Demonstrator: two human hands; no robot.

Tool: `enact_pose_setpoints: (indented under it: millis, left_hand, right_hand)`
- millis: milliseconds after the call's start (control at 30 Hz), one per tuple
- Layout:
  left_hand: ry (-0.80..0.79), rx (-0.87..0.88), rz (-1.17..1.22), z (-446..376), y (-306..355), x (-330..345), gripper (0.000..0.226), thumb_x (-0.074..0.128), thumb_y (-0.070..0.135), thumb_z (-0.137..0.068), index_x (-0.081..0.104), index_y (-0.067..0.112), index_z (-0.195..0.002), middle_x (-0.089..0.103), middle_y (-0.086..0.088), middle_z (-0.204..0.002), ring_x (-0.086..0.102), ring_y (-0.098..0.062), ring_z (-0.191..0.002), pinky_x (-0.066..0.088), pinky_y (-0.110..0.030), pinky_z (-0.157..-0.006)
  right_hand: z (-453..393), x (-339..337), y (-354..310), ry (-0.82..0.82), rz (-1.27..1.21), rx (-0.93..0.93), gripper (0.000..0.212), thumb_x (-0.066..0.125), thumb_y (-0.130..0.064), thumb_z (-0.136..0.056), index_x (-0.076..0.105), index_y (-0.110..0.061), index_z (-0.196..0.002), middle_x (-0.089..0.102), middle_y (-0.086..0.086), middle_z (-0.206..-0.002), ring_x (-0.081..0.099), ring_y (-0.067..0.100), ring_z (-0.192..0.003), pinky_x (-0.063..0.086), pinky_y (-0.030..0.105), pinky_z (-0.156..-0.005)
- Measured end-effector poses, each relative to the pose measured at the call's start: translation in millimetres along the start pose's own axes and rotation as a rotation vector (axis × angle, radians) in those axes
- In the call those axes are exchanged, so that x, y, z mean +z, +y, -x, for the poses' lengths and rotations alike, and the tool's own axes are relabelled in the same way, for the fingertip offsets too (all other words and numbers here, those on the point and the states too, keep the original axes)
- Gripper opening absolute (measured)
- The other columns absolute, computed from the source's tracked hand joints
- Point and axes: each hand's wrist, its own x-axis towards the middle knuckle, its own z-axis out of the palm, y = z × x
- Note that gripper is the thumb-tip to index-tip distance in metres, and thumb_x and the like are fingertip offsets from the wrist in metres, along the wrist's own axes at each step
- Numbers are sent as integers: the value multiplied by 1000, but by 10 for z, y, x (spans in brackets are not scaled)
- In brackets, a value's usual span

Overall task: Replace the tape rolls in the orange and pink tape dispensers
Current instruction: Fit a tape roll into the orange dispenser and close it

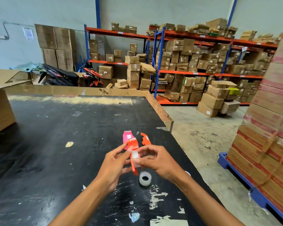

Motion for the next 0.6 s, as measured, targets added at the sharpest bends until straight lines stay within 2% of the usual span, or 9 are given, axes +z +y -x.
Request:
enact_pose_setpoints:
  millis: [100, 200, 333, 367, 433, 500, 600]
  left_hand:
    - [4, -11, -4, -137, 1, 15, 33, 57, 21, -91, 59, 26, -123, 77, -10, -99, 74, -28, -83, 57, -35, -67]
    - [48, -8, -6, -333, 8, 14, 28, 57, 20, -90, 62, 26, -117, 77, -10, -96, 74, -22, -74, 57, -34, -65]
    - [115, -20, 8, -598, -2, -29, 23, 54, 15, -92, 62, 29, -109, 77, -2, -77, 70, -15, -62, 56, -33, -63]
    - [126, -27, 8, -645, 2, -38, 22, 53, 15, -93, 62, 29, -107, 76, 0, -73, 69, -14, -60, 56, -32, -62]
    - [156, -30, 7, -744, 1, -55, 21, 53, 14, -93, 63, 30, -103, 76, 1, -69, 69, -13, -57, 55, -32, -62]
    - [182, -27, -3, -810, 8, -64, 21, 52, 14, -93, 64, 31, -100, 75, 2, -68, 68, -12, -55, 54, -32, -62]
    - [230, -31, -20, -857, 14, -84, 21, 52, 16, -93, 65, 32, -98, 75, 2, -69, 67, -11, -56, 54, -33, -64]
  right_hand:
    - [-151, -61, 29, -2, 26, 2, 34, 78, -16, -77, 66, -6, -107, 71, 14, -101, 71, 24, -86, 60, 34, -83]
    - [-394, -184, 37, -32, 44, 6, 29, 70, -21, -84, 67, -3, -107, 71, 7, -90, 69, 16, -79, 59, 24, -69]
    - [-851, -484, 211, 150, 74, 53, 33, 61, -29, -90, 69, 3, -88, 65, 10, -74, 61, 19, -66, 52, 22, -55]
    - [-970, -555, 306, 202, 163, 56, 33, 62, -30, -90, 69, 2, -84, 65, 10, -72, 61, 19, -63, 51, 23, -55]
    - [-1231, -689, 534, 264, 450, 94, 27, 63, -32, -87, 73, -7, -84, 72, 8, -79, 66, 19, -74, 53, 32, -68]
    - [-1449, -751, 727, 217, 682, 194, 26, 62, -37, -84, 74, -16, -95, 74, 9, -99, 66, 25, -94, 51, 35, -80]
    - [-1644, -686, 843, 105, 898, 324, 40, 61, -40, -81, 65, -21, -115, 67, 11, -119, 62, 31, -109, 49, 37, -87]
